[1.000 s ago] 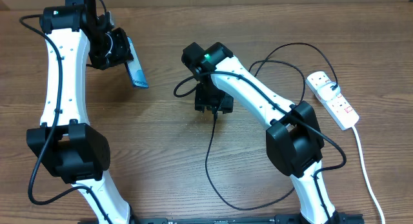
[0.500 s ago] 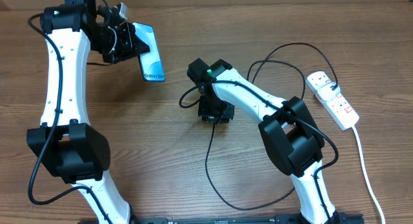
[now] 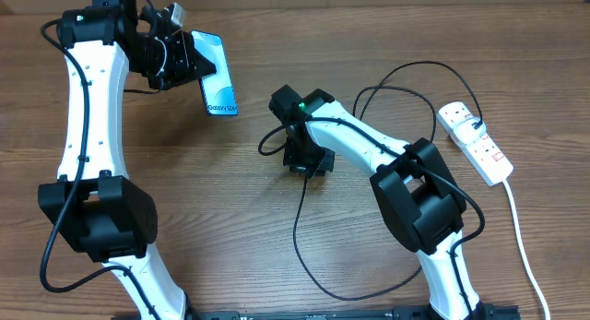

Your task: Plug charger to phone and switch on socket

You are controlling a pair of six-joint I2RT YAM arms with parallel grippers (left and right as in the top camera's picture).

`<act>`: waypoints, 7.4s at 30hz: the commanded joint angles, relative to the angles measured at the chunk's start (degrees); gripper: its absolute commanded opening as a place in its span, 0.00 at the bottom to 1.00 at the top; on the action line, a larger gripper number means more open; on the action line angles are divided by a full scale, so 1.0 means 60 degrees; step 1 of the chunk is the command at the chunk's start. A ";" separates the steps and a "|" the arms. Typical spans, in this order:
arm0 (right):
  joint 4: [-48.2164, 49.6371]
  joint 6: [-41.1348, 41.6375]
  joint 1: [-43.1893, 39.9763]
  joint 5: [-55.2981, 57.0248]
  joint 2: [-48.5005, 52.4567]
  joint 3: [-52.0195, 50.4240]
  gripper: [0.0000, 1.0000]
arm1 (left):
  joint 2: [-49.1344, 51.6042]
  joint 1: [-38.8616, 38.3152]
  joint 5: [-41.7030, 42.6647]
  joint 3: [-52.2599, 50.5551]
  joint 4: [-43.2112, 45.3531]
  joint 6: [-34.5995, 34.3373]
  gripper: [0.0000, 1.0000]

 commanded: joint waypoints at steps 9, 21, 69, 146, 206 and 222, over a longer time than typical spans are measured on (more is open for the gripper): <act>0.0091 0.0011 -0.0091 0.0342 -0.0036 -0.0255 0.18 | -0.0204 -0.0055 0.0419 0.0113 0.0025 0.0266 0.04; 0.0000 -0.0022 -0.0098 0.0503 -0.0036 -0.0255 0.17 | -0.0204 -0.0055 0.0423 0.0113 -0.0004 0.0299 0.04; -0.0484 0.0018 -0.0189 0.0266 -0.0044 -0.0182 0.35 | -0.0204 -0.0062 0.0426 0.0113 0.0004 0.0295 0.04; -0.0484 -0.0066 -0.0313 -0.0262 -0.0062 0.0047 0.04 | -0.0204 -0.0062 0.1202 0.0113 0.0000 0.0947 0.04; -0.1606 -0.0736 -0.0357 0.0229 -0.0346 0.3555 0.53 | -0.0204 -0.0124 -0.2182 0.0109 -0.0506 -0.0754 0.04; -0.1279 0.0506 0.0335 0.0831 0.1366 0.3384 0.44 | -0.0204 -0.0124 -0.2149 0.0109 -0.0514 -0.0750 0.04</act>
